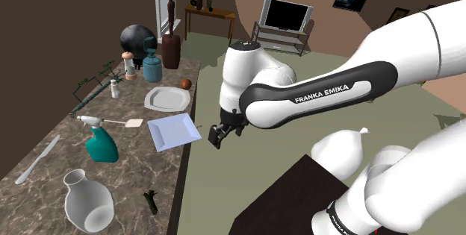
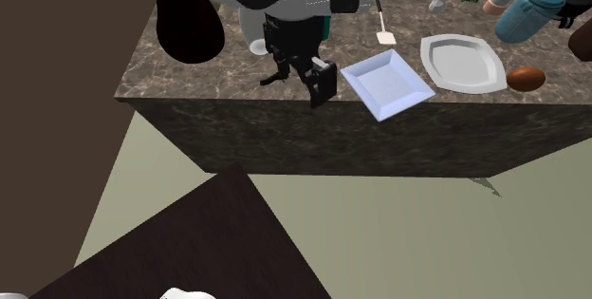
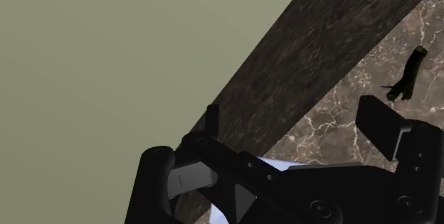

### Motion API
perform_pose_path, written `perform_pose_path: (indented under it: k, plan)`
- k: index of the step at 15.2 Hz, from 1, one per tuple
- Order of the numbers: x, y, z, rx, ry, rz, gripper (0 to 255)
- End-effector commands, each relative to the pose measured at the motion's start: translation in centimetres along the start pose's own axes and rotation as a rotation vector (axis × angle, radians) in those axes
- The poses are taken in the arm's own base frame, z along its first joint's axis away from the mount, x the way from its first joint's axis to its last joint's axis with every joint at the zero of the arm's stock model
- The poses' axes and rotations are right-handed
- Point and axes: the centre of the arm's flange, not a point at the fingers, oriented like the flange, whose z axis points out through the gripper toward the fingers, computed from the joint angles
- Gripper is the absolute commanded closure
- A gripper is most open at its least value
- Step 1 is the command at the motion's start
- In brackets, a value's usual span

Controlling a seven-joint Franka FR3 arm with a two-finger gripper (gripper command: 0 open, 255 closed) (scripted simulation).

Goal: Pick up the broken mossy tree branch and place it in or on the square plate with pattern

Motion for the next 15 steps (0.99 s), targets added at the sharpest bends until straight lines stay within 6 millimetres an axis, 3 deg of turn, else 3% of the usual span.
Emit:
perform_pose_path:
  k: [1,15]
  plan:
    - [0.5,-2.2,1.7,0.003,-0.002,0.004,0]
    - [5.1,-16.1,12.8,0.013,-0.016,0.026,0]
